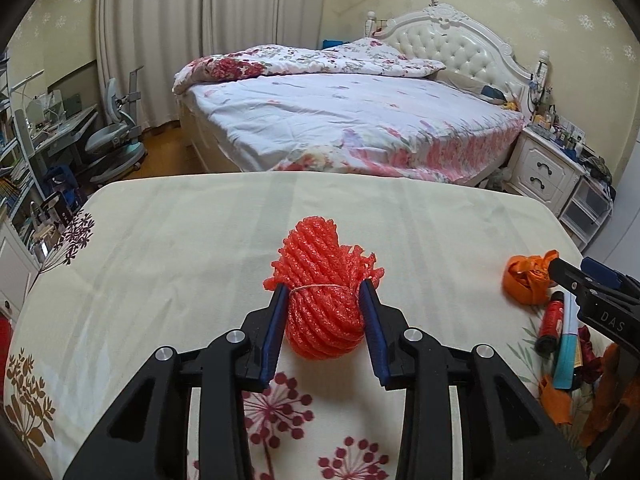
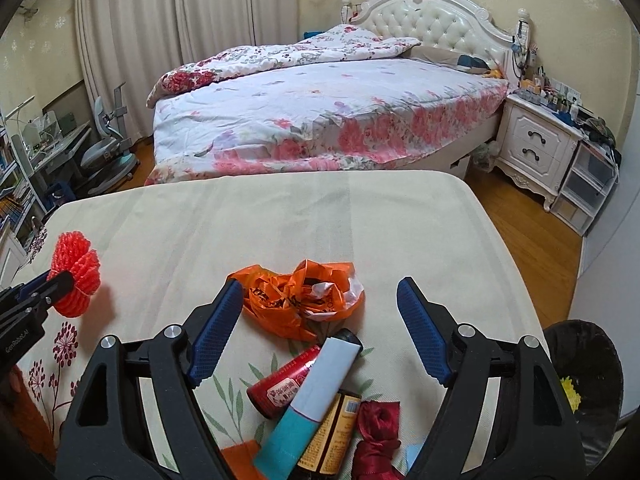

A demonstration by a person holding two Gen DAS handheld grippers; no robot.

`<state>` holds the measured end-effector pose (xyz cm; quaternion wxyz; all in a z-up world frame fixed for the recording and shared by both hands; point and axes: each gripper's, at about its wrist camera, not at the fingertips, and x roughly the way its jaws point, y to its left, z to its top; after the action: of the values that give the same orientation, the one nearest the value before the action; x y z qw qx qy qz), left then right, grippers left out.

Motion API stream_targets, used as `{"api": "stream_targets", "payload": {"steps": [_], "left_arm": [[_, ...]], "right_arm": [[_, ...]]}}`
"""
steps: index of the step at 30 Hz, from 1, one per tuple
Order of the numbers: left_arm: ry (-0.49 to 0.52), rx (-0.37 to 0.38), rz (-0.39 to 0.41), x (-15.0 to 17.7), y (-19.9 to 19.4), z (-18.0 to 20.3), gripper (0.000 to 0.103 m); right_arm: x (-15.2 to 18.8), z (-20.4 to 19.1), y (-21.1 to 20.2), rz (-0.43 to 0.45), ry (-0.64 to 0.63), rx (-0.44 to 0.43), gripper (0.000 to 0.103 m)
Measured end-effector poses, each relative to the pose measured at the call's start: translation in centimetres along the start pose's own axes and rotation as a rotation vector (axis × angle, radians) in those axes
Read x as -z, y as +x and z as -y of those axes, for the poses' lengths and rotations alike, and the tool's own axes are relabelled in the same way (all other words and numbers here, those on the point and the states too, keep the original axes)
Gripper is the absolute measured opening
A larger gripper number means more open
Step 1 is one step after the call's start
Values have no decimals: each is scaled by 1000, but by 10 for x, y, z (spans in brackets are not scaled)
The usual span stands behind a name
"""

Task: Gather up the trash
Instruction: 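Grasp the orange plastic bag with the right gripper while the left lifts the net, then carry the orange bag over the bin and open the right gripper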

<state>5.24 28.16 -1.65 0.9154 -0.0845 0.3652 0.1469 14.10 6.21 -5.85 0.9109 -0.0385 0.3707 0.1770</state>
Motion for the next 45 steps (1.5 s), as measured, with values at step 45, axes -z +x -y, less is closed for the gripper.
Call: {"api": "stream_targets", "payload": {"steps": [45], "left_arm": [[189, 339, 116, 33, -80, 163, 37]], "right_arm": [[72, 134, -143, 149, 152, 272, 56]]}}
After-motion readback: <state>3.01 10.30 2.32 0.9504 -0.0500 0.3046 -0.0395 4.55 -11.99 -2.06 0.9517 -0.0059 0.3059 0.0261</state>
